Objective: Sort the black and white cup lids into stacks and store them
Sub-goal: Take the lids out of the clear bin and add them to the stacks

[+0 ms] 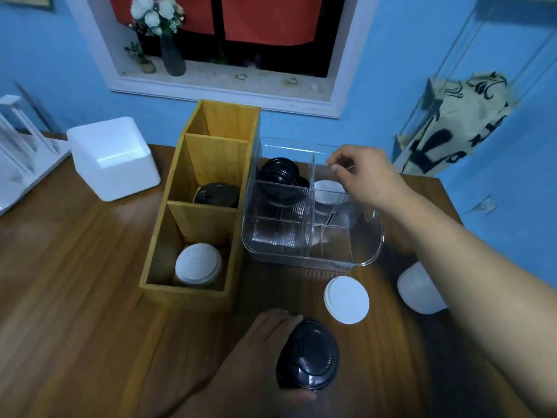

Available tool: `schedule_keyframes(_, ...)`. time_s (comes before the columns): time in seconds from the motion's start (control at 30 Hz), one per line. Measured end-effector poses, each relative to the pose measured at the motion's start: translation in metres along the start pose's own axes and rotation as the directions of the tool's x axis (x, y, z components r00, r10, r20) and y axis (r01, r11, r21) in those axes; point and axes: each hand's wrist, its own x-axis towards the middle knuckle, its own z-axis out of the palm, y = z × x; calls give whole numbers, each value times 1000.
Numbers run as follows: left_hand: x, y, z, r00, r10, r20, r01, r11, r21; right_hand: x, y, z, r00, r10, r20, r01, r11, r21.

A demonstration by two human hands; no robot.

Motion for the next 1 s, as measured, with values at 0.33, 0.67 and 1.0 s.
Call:
schedule_keyframes(0.33, 3, -13, -15, 998, -61, 16, 61, 998, 18, 68, -62, 53, 917, -198, 347, 238, 968, -74)
schedule_keyframes(0.67, 0, -14, -13, 997, -58, -48, 58, 998, 3, 88, -74, 68, 818, 73, 571, -20, 995, -99)
schedule_keyframes(1.0, 0, -17, -10, 996, -50, -74, 51, 999, 14, 50, -70, 13, 981, 8, 196, -2, 1000, -29)
